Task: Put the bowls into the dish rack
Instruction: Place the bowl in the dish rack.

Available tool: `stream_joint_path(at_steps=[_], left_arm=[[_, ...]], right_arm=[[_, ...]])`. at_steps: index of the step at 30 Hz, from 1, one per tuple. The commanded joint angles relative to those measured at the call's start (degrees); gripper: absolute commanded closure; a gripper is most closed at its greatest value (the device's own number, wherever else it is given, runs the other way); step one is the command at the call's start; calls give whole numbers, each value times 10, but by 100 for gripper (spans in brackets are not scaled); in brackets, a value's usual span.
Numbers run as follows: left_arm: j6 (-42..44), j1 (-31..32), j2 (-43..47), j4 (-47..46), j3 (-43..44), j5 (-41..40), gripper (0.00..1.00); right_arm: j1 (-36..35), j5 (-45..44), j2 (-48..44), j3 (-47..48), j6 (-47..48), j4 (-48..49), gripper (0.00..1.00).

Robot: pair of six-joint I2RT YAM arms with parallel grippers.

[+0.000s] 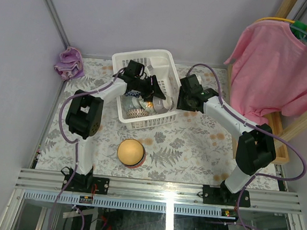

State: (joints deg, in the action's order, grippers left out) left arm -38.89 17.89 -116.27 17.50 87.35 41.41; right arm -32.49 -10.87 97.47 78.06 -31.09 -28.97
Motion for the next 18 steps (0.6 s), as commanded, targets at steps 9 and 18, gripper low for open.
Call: stream_joint_path(at_steps=[9,18], left_arm=[[60,-7,1,131,27,-101,50],[64,-7,2,149,52,-110,53]], right_arm=[[-22,40,-11,-4,23,1,56],[-22,42,-11,-5,29,0,57]])
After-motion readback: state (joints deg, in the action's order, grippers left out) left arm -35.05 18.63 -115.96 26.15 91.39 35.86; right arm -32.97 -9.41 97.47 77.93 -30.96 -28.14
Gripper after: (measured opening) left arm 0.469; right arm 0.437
